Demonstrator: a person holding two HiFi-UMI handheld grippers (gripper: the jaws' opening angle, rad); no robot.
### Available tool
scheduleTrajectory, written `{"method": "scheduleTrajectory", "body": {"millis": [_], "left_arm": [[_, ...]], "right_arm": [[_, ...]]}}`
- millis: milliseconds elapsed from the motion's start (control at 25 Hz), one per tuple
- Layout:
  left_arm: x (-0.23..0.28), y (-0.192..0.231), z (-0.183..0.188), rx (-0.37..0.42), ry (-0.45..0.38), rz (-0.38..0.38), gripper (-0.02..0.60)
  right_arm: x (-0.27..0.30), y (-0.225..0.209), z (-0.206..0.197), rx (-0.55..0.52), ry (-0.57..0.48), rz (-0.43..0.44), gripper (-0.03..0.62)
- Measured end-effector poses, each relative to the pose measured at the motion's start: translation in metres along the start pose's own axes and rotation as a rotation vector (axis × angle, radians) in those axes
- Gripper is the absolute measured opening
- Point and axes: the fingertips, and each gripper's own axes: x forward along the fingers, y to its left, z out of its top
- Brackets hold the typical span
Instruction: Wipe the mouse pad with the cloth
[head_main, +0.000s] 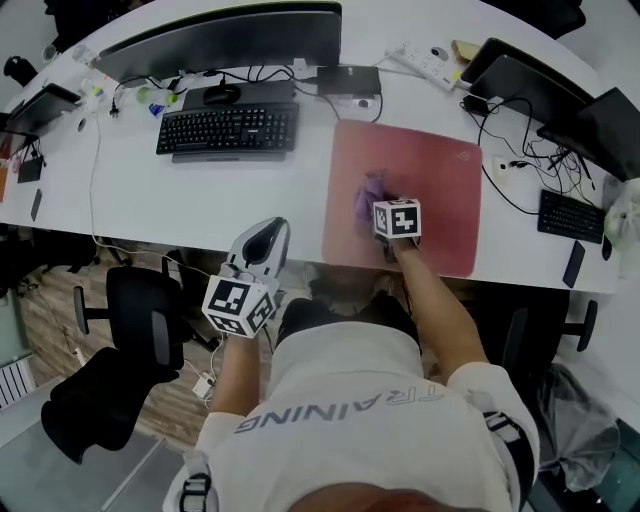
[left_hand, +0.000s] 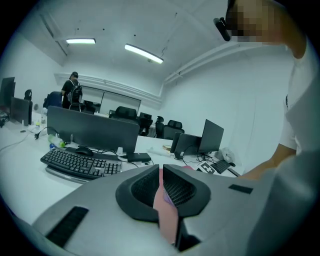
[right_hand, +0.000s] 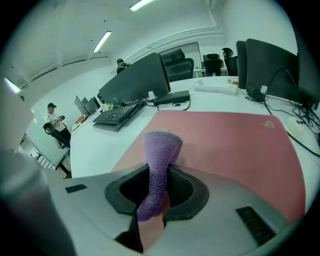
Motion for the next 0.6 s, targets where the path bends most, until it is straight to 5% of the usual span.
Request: {"method": "scheduleTrajectory", "body": {"millis": [600], "left_arm": [[0.063,-0.141,-0.004,0.022,0.005,0.0,0.048]], "right_arm": [[-0.136,-0.254,-0.055,0.124,-0.054,-0.228,0.1]]}}
